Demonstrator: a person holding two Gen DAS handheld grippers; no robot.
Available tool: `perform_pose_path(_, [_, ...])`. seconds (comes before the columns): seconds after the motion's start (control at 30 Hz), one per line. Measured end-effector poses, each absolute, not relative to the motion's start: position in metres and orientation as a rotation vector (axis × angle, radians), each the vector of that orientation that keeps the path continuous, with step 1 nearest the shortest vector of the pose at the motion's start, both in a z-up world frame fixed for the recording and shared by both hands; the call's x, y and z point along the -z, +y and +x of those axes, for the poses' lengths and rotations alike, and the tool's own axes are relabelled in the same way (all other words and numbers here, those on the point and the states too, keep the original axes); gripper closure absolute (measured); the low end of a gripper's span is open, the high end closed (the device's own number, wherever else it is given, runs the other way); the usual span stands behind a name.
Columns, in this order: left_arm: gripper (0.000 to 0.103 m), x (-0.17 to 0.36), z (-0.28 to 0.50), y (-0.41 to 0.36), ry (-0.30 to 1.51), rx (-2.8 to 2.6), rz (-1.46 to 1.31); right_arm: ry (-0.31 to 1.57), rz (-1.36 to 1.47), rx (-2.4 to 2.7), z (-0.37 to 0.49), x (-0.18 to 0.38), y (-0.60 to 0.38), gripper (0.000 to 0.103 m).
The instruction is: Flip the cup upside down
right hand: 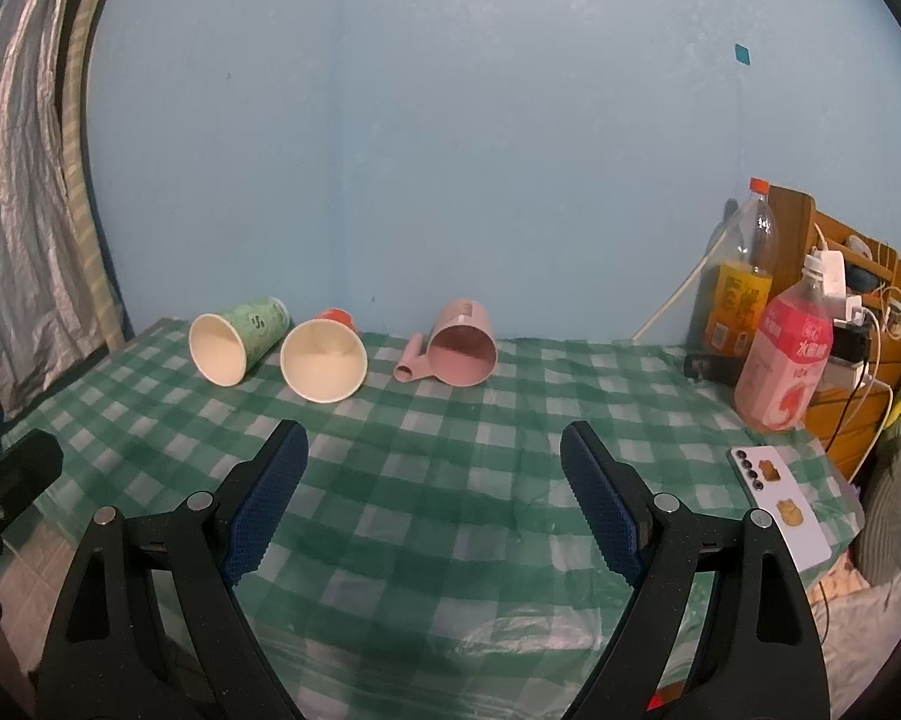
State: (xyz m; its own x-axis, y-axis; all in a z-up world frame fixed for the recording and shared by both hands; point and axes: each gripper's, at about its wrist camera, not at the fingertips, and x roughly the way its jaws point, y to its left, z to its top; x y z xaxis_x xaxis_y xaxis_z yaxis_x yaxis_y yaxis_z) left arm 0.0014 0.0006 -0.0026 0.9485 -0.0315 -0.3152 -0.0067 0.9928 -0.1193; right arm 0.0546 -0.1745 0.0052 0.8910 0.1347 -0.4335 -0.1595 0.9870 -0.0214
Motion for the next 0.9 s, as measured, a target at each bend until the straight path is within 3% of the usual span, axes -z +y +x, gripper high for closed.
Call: perform_pose_path(0.9, [0.000, 0.0023, 0.0007, -0.0011, 0.335, 0.060, -0.155, 0.459, -0.047, -0.154, 0.0564, -0.0027, -0.1740, 0.017])
